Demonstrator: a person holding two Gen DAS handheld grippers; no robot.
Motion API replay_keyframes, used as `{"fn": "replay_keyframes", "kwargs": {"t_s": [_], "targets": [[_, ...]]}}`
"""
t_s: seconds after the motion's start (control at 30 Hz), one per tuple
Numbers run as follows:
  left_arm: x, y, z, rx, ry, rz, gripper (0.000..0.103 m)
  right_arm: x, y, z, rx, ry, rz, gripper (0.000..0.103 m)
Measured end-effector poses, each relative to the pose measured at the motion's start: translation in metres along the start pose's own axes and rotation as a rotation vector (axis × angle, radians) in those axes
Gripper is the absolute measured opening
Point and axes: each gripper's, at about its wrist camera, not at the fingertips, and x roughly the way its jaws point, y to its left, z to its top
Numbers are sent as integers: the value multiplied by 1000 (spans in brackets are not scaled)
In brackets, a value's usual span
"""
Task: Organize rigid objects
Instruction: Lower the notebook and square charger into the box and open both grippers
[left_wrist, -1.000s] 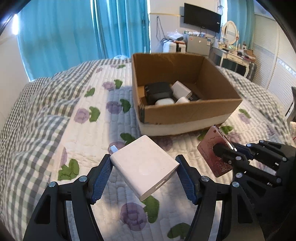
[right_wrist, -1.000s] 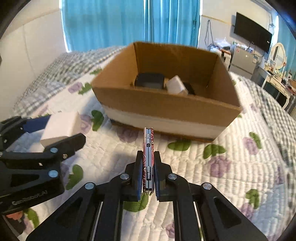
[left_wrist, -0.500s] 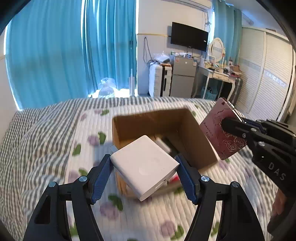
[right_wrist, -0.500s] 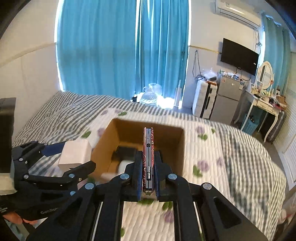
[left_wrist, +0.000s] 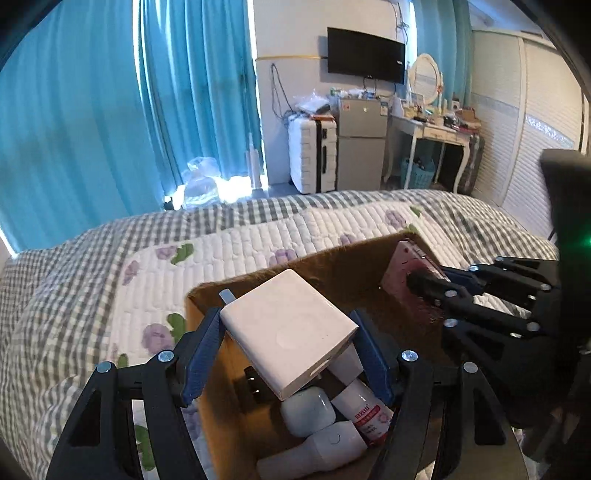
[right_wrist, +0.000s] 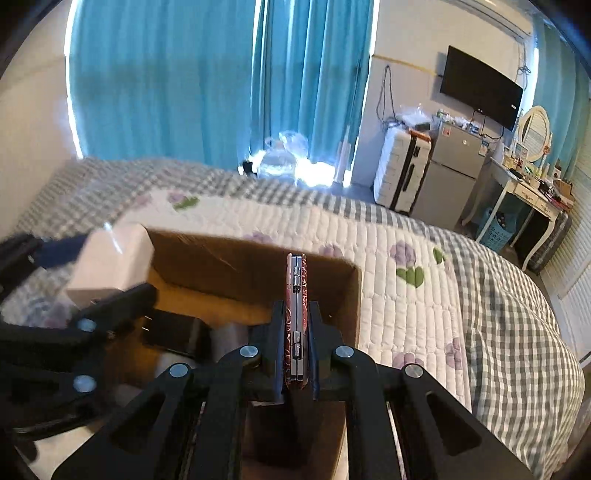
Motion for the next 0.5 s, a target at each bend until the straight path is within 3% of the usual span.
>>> {"fn": "replay_keyframes", "kwargs": {"t_s": [0.17, 0.37, 0.5], "targets": [[8, 2, -12, -12, 46, 9, 71, 27, -1, -7, -57, 34, -61, 10], [5, -1, -19, 2, 52, 10, 71, 32, -5, -10, -47, 32, -41, 14], [-1, -1, -23, -4, 54, 2, 71, 21, -9, -11, 28, 27, 81, 19]]}}
